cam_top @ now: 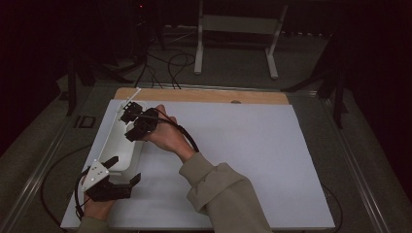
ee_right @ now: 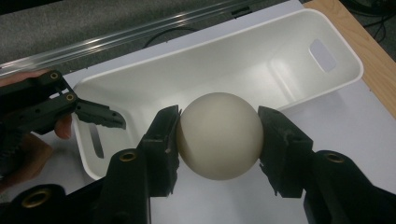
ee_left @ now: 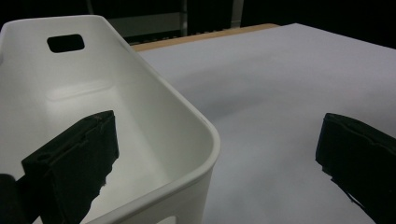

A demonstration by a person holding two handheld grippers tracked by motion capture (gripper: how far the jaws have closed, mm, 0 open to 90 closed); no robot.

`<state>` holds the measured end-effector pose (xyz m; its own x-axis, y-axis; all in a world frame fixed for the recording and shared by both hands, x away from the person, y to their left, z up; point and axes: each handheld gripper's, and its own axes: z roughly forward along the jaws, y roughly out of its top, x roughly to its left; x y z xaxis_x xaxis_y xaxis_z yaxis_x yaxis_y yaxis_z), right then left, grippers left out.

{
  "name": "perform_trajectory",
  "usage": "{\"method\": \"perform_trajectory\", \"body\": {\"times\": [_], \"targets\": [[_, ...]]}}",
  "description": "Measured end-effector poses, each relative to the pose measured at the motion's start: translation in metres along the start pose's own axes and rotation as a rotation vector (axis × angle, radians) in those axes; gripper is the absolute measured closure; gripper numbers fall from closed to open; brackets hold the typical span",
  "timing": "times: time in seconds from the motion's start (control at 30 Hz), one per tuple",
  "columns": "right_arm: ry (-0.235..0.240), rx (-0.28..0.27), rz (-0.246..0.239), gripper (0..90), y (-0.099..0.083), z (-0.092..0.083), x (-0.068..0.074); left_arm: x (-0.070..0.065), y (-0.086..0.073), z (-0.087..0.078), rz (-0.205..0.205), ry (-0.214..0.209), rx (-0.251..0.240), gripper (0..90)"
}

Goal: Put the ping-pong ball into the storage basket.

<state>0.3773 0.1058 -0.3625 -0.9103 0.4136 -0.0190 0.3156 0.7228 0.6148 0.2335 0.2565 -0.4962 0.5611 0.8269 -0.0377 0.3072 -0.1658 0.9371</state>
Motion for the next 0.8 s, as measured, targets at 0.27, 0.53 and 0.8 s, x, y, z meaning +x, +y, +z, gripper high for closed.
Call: {"method": "perform_trajectory", "body": {"times": [0.27, 0.53, 0.8], "targets": [[-0.002, -0.011, 0.006, 50.1, 0.002, 0.004, 0.001, 0.0, 0.0, 0.0, 0.004, 0.001, 0.002, 0.0], [-0.002, -0.022, 0.013, 50.1, 0.002, 0.009, 0.002, 0.0, 0.0, 0.0, 0.01, 0.001, 0.006, 0.0], [0.001, -0.039, 0.012, 50.1, 0.006, 0.014, 0.007, 0.0, 0.0, 0.0, 0.009, 0.001, 0.006, 0.0]]}}
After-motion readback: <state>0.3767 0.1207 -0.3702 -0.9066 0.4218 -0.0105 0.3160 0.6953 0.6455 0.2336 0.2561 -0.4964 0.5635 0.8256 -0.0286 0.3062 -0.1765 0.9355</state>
